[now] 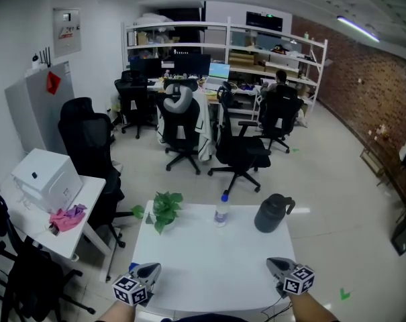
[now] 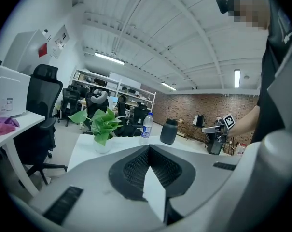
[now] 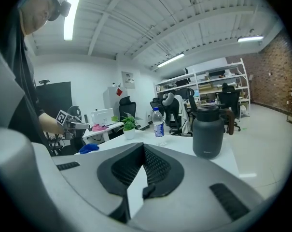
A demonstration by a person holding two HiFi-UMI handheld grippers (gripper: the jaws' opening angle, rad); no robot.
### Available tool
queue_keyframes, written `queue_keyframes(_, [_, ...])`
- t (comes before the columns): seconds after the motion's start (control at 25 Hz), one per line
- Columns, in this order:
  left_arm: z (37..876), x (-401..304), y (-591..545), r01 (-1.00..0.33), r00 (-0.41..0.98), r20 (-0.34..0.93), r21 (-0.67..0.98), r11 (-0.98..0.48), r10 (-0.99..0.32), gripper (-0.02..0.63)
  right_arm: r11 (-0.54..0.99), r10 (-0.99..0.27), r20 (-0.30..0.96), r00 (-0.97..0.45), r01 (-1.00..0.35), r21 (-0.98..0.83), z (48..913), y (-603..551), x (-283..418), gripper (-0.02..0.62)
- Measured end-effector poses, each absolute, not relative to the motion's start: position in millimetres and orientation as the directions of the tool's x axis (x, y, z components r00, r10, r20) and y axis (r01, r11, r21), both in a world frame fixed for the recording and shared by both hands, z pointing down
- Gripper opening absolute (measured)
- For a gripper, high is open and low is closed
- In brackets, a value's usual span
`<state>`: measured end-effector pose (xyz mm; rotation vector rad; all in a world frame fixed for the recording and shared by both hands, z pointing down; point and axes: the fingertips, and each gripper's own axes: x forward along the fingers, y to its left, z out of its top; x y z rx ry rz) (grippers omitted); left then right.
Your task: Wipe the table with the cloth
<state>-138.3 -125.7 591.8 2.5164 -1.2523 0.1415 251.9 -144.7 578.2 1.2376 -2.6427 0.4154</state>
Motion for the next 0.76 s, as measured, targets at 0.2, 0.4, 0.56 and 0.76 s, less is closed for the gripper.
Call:
queue_keyframes(0.2, [594.9, -138.2, -125.1, -0.789, 0.613, 0.236, 0.238, -0.567, -0.754, 0.000, 0.616, -0.715, 0.287, -0.637, -0.769, -0.172, 578.5, -146.6, 250.6, 0.005])
queue_keyframes(0.4, [593.1, -139.7, -123.4, -0.789, 0.613, 0.239, 0.238, -0.567, -0.753, 0.000, 0.619, -0.713, 0.288, -0.639, -0.767, -0.169, 576.7, -147.0, 250.8, 0.005])
queue_keyframes(0.56, [593.4, -140.8, -122.7, -0.787, 0.615, 0.239, 0.241, -0.568, -0.751, 0.000, 0.622, -0.710, 0.291, -0.641, -0.765, -0.167, 577.6, -147.5, 248.8, 0.005])
queue_keyframes(0.76, [592.9, -141.6, -118.6, -0.782, 0.623, 0.245, 0.243, -0.574, -0.743, 0.000, 0.624, -0.709, 0.290, -0.643, -0.763, -0.167, 576.1, -145.0, 244.7, 0.005])
